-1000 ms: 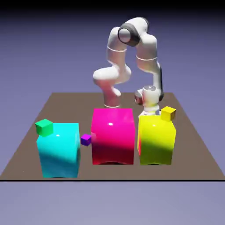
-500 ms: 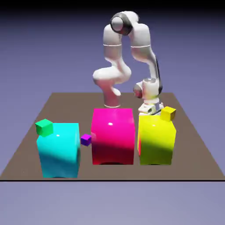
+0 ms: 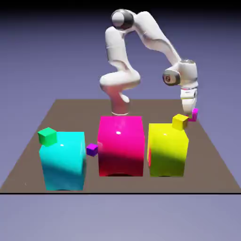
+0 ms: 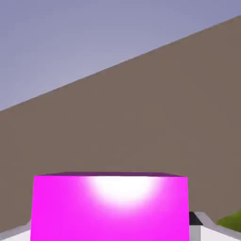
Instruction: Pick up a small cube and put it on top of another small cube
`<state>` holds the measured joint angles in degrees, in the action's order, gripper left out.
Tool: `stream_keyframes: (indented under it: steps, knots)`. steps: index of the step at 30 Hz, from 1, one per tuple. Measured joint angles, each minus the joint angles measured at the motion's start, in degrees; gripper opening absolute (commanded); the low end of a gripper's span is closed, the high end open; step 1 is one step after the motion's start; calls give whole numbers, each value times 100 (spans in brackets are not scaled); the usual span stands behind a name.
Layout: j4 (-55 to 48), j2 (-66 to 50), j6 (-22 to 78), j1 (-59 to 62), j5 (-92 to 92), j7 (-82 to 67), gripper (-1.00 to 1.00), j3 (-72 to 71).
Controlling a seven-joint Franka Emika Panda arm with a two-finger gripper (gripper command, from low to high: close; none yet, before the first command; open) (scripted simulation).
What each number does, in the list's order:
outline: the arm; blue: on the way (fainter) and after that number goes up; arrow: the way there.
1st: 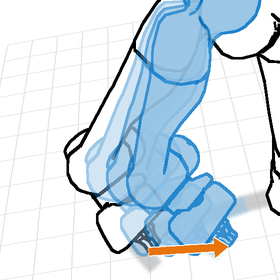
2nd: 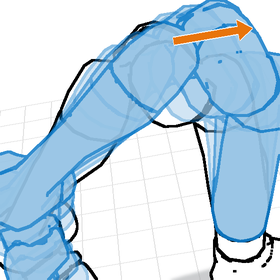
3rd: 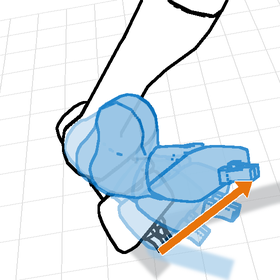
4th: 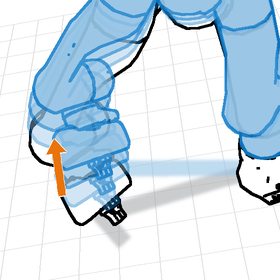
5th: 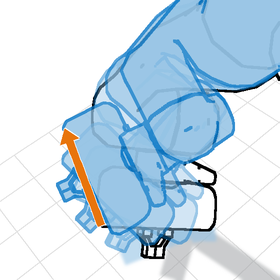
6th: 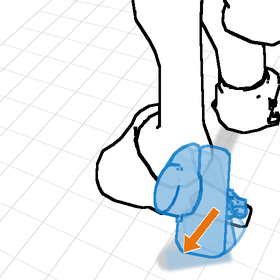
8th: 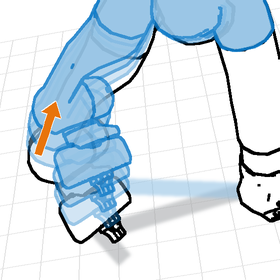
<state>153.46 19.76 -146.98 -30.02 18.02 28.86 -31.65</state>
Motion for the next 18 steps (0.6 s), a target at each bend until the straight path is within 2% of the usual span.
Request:
stream_keyframes:
  steps: [9,14,15,18]
  knots:
    - [-941,945,2156,618,-740,641,-100,1566]
    - [-495,394,1161,625,-739,673,-100,1426]
    - [-408,286,965,627,-740,680,100,1399]
    - [-519,423,1212,626,-757,683,100,1434]
